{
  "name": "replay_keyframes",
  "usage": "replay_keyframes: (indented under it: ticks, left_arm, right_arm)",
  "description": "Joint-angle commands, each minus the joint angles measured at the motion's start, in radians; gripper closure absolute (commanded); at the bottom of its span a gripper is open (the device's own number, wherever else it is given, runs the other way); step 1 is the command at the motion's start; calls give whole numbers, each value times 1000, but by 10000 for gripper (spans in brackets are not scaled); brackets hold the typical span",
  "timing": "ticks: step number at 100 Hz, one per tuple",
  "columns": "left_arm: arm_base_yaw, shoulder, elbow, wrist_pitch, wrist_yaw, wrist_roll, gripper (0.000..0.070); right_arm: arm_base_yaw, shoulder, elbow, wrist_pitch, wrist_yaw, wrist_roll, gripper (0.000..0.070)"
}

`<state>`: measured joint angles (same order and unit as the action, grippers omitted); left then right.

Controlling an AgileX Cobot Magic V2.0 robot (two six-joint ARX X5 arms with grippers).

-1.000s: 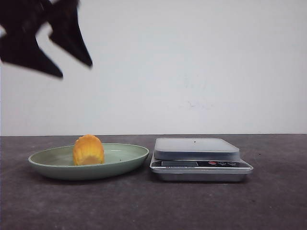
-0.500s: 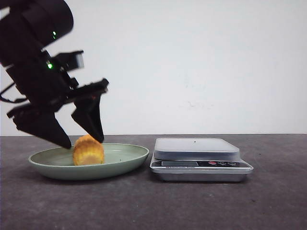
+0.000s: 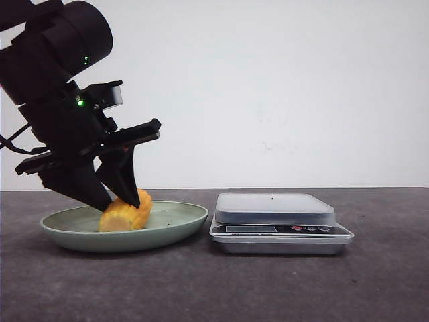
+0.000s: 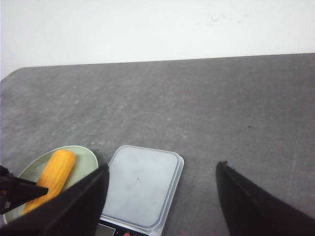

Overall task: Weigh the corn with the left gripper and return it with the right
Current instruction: 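Lower the left gripper onto the corn cob on the plate and close, then lift the corn with the left gripper and carry it over the scale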

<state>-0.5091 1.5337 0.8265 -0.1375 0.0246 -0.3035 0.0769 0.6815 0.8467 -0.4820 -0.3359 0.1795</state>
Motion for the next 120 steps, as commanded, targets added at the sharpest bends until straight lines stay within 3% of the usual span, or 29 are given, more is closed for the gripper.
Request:
replay_keyframes:
  ticks: [1,45,66,120]
  left_arm:
    - [-10,10,19,-2,-3,-5,696]
    - [-85,-103,238,-221,-3,25,695]
    - [-160,-98,370,-230,-11,26,695]
    - [-257,177,605,-281,-11,29,696]
  right_arm:
    - [2,3,20,9,3,-11,271]
    - [2,3,20,8,3,-8,271]
    - [2,3,20,9,3,-3,271]
    - [2,3,20,-3,-4,0,271]
